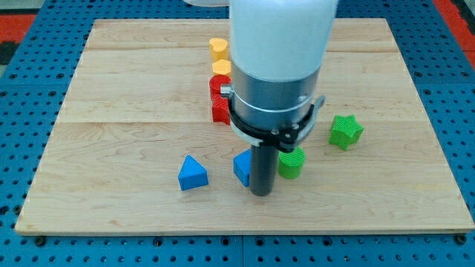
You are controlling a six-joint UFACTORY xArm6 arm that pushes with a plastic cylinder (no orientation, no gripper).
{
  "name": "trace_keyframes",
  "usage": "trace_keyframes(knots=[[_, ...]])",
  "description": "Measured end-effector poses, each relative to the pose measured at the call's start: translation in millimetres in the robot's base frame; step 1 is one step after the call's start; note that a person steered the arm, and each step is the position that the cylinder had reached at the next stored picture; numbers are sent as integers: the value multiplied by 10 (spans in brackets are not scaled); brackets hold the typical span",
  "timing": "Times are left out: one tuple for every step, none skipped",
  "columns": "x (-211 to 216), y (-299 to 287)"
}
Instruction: Slide the green circle below the green star
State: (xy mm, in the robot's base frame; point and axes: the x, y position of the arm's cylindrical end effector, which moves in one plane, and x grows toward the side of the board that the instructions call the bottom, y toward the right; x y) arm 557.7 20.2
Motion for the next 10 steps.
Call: trace_keyframes(knots=[[-2,-365],[106,-202],[28,605],[-47,412],[-257,225],[-527,242],[-511,407],[-555,-157],[-875,50],[-932,405]])
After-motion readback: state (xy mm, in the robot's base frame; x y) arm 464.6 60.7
